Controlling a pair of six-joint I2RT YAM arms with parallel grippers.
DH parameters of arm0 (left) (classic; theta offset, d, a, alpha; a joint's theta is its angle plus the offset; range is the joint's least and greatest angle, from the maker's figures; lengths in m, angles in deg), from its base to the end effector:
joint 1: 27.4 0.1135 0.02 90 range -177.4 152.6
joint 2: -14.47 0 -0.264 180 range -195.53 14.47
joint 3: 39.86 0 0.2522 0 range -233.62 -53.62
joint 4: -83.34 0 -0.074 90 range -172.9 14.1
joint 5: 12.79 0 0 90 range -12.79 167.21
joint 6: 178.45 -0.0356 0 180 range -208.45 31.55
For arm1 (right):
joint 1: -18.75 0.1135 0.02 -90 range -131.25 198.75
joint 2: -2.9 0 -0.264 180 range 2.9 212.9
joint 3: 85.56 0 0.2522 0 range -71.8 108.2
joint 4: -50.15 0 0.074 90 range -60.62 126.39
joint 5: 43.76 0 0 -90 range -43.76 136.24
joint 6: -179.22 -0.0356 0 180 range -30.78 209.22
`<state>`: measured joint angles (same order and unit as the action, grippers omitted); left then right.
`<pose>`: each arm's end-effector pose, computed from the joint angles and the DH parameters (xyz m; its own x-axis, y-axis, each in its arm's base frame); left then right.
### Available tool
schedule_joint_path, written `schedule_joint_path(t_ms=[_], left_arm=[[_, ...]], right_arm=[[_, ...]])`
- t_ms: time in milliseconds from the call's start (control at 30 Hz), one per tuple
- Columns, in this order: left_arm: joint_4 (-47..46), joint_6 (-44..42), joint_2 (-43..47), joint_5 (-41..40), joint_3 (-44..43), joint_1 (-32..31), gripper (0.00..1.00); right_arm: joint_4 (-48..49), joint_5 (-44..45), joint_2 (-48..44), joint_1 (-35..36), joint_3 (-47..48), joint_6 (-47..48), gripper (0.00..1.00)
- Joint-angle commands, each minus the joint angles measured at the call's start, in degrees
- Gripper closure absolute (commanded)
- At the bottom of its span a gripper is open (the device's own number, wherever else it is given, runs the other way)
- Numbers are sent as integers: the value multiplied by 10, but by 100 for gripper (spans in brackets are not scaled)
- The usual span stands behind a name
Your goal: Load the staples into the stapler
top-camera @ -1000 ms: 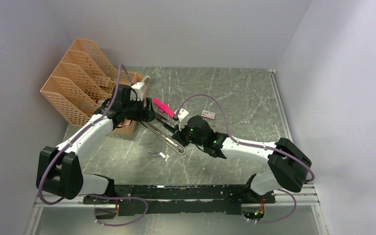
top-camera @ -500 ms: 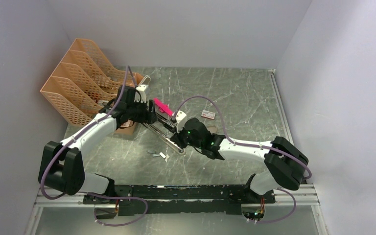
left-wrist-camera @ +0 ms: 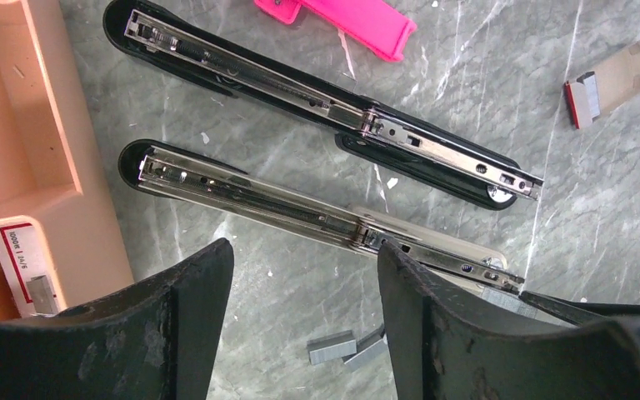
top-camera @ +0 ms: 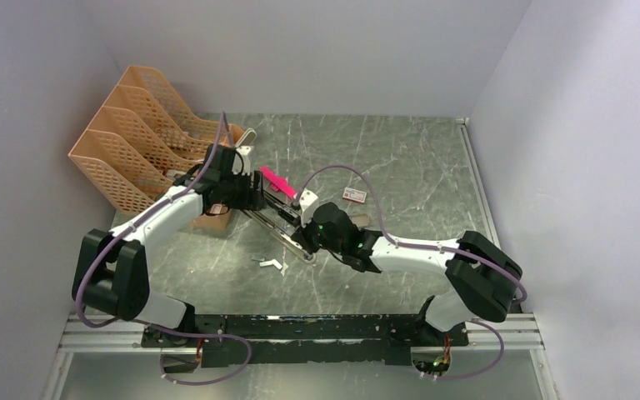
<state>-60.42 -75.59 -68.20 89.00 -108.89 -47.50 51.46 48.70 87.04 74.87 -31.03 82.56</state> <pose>0.2807 -0.1105 0.2326 -0.8025 0.0617 -0.5935 0.2887 0.9106 -0.2957 0.1734 0.2555 0.1996 -0.3563 -0.3227 -0.8769 -0.7723 0.6300 0.0819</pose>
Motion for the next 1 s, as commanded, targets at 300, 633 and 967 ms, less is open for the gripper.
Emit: schedule_joint_path(t_ms=[300,633,967], left_arm=[[9,-13,-23,-19,-13,-8,35],[9,-22,-27,-13,-14,-16,36],[4,-25,-31,-23,-10,-24,36]], right_arm=[[15,4,13,2,0,1,100],[11,7,22,5,6,2,100],[7,41,32,11,15,-24,100]])
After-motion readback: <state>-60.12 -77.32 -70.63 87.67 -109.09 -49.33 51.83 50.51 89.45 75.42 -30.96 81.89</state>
